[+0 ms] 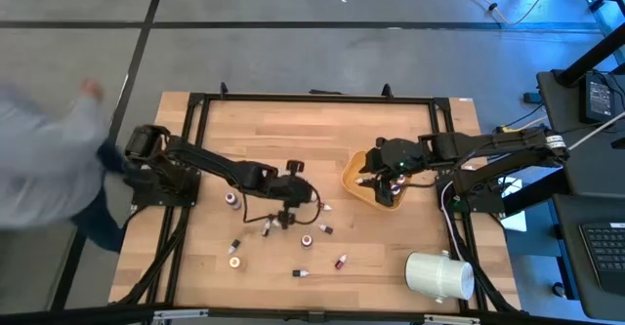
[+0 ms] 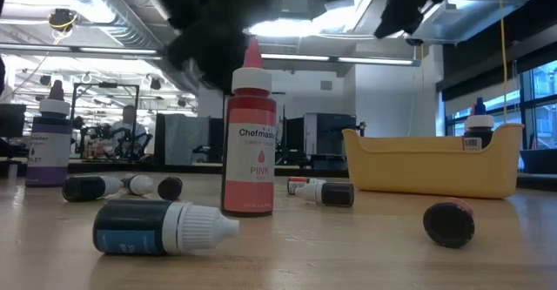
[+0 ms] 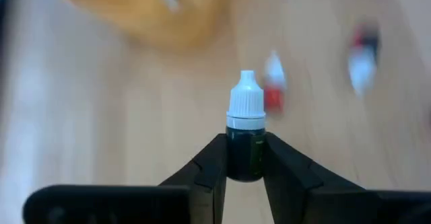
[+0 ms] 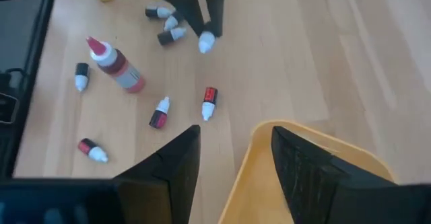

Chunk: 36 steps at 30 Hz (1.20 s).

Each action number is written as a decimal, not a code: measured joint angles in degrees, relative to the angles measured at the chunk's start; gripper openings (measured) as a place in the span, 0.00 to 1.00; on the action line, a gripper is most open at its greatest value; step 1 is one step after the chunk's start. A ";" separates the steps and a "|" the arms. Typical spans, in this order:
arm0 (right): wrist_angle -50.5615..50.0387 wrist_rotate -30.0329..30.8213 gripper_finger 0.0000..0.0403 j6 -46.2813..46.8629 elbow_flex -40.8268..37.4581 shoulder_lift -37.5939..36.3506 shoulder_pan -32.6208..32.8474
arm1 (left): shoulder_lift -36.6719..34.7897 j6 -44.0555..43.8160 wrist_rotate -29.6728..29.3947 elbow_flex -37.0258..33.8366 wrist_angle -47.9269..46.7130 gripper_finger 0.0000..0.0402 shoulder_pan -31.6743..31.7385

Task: Pick & Place food coloring
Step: Put the small green food coloring bottle in the yellow bin

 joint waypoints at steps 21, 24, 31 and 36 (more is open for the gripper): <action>-3.25 12.10 0.46 5.19 -4.68 -14.00 3.91 | 9.31 4.31 14.37 13.60 20.44 0.18 9.57; -3.58 12.11 0.46 5.18 -4.68 -13.81 3.91 | 12.86 3.27 14.46 16.23 20.19 0.18 10.27; -3.71 12.06 0.46 5.18 -4.68 -13.34 3.89 | 21.24 1.77 14.43 20.84 20.17 0.19 10.86; -3.74 12.02 0.46 5.18 -4.70 -13.32 3.89 | 25.26 1.86 14.19 22.10 20.45 0.20 10.90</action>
